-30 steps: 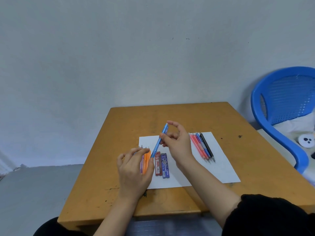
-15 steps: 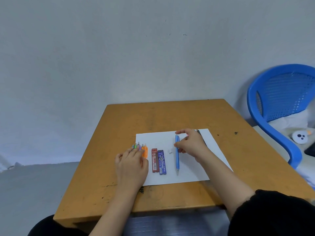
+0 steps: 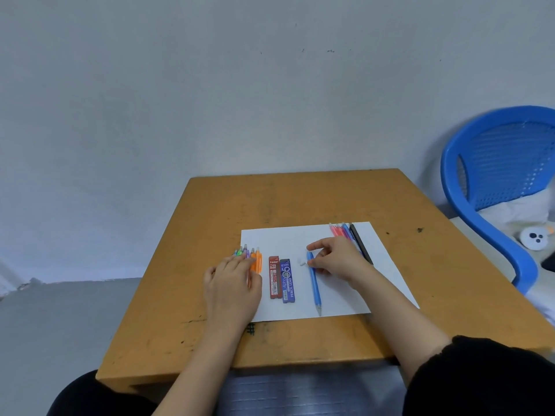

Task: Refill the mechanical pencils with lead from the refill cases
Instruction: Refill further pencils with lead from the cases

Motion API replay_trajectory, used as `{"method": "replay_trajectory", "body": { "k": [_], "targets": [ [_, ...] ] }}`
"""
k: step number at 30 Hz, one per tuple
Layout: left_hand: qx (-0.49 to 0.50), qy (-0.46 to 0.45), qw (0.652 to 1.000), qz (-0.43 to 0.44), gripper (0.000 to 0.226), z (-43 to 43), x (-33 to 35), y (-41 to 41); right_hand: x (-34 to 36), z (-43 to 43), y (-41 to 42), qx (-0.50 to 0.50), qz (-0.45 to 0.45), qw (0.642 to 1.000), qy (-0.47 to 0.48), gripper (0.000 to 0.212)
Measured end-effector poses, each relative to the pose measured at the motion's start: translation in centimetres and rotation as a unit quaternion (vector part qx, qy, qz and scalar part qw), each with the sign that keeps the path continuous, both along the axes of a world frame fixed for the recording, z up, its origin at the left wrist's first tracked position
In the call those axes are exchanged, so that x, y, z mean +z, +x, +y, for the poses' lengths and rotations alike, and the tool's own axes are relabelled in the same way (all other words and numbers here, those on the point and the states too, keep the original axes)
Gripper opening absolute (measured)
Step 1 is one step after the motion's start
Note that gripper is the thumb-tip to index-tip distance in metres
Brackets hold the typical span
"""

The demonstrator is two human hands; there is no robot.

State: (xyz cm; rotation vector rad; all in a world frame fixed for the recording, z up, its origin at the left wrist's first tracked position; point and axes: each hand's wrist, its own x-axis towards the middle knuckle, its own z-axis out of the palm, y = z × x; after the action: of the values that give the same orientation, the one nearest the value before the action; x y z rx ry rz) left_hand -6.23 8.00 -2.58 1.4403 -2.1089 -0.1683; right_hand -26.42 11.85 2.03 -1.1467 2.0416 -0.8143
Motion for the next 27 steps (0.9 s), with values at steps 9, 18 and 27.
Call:
{"method": "replay_trajectory", "body": {
  "k": [9, 18, 27],
  "targets": [
    [0.001, 0.010, 1.000, -0.001, 0.031, 0.0, 0.1, 0.0, 0.0, 0.1, -0.1, -0.030, 0.027, 0.999, -0.006, 0.030],
    [0.003, 0.009, 1.000, -0.002, 0.030, -0.2, -0.1, 0.0, 2.1, 0.5, 1.5, 0.070, 0.109, 0.988, -0.081, 0.034],
    [-0.002, -0.002, 1.000, 0.001, 0.029, -0.3, -0.4, 0.1, 2.2, -0.8, 3.6, 0.257, 0.343, 0.900, 0.083, 0.094]
  ]
}}
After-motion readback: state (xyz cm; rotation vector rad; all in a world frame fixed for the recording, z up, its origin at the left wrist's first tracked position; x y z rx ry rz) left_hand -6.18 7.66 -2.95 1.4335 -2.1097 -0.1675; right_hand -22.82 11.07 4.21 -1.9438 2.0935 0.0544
